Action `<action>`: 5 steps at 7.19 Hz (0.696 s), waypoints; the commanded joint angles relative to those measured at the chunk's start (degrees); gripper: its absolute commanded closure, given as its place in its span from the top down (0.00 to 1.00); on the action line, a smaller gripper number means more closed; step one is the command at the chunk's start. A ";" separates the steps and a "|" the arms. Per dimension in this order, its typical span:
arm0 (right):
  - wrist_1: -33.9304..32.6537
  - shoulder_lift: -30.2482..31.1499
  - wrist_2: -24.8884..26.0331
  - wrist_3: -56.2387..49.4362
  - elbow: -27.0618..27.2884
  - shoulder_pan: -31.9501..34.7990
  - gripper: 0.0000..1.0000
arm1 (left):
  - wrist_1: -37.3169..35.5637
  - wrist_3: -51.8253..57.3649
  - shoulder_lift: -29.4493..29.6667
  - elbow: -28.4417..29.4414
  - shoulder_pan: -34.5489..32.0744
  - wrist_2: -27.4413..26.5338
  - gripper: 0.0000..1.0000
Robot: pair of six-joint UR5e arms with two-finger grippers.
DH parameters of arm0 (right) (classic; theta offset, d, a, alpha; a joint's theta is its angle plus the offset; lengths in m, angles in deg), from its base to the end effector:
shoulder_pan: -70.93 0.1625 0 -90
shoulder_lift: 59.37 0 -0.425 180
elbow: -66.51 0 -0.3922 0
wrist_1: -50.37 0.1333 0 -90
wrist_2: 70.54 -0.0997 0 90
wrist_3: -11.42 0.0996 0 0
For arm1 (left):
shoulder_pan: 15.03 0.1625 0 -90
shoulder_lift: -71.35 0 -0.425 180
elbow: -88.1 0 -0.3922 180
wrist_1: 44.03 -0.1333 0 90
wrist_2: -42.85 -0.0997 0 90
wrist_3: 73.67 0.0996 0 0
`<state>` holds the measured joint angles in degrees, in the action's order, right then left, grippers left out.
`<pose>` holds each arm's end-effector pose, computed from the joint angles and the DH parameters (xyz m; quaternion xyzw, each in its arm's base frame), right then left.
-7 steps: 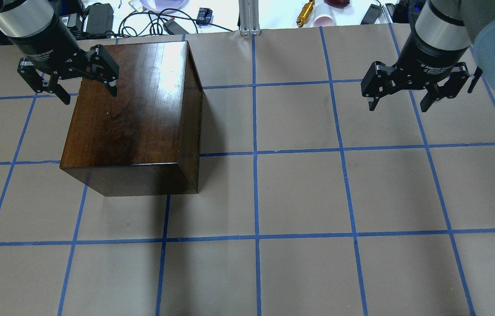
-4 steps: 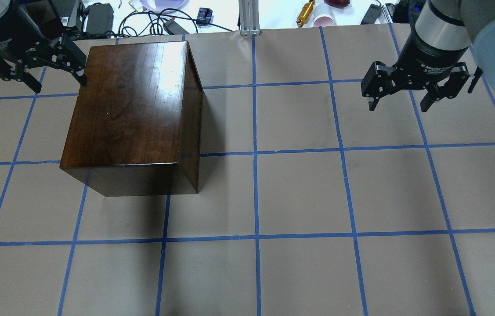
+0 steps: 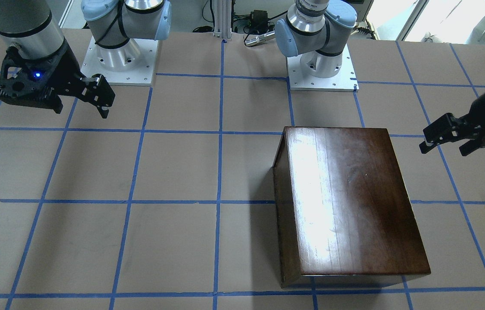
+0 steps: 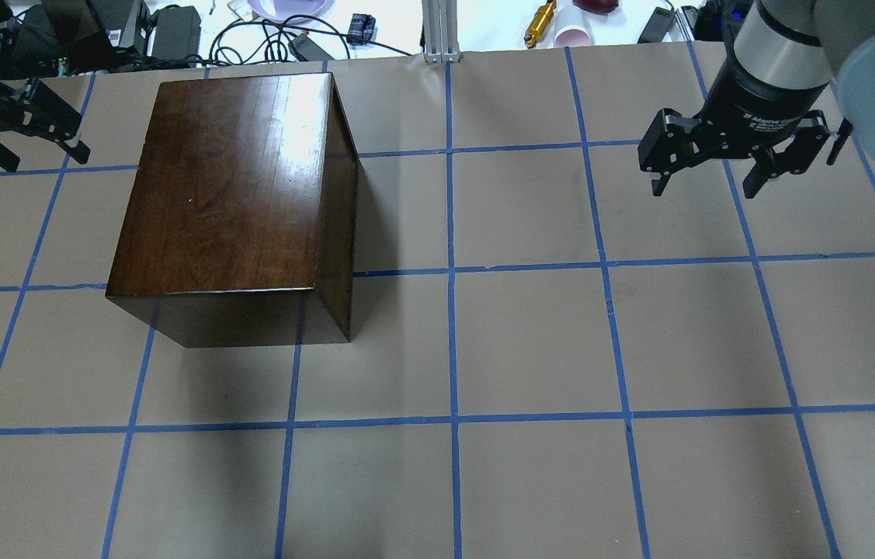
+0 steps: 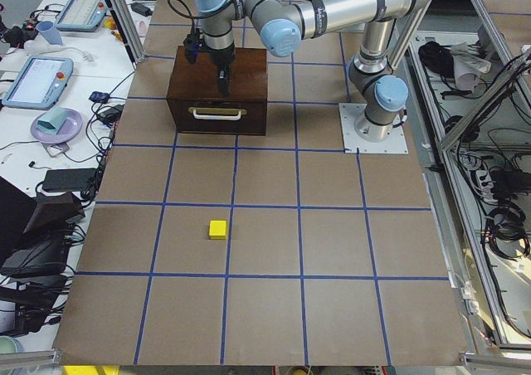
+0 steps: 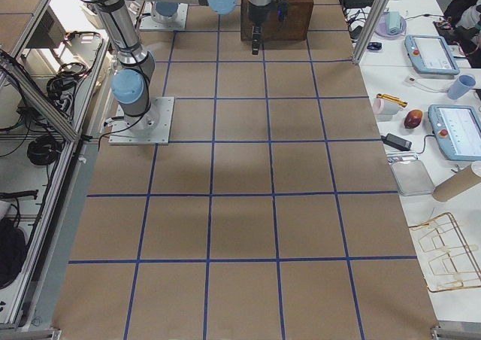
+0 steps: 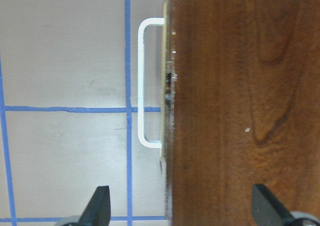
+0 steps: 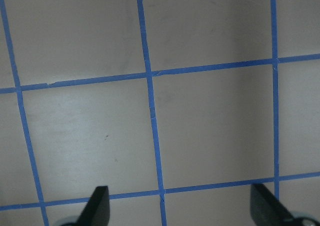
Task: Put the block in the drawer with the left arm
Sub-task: 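Move the left gripper off the cabinet toward the drawer's white handle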
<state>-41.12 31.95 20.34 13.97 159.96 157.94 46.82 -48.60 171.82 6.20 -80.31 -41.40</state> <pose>0.1065 -0.4869 0.4721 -0.0483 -0.9988 -0.0056 0.0077 0.1053 -0.5714 0.4597 -0.0016 -0.9983 -0.0043 0.0573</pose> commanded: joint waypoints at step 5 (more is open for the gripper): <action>0.00 0.00 0.00 0.00 -0.02 0.00 1.00 | -5.43 12.03 9.99 -0.63 7.27 8.92 1.00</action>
<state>-41.12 31.95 20.34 13.97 159.94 157.92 42.32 -37.10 179.79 5.66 -73.18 -32.80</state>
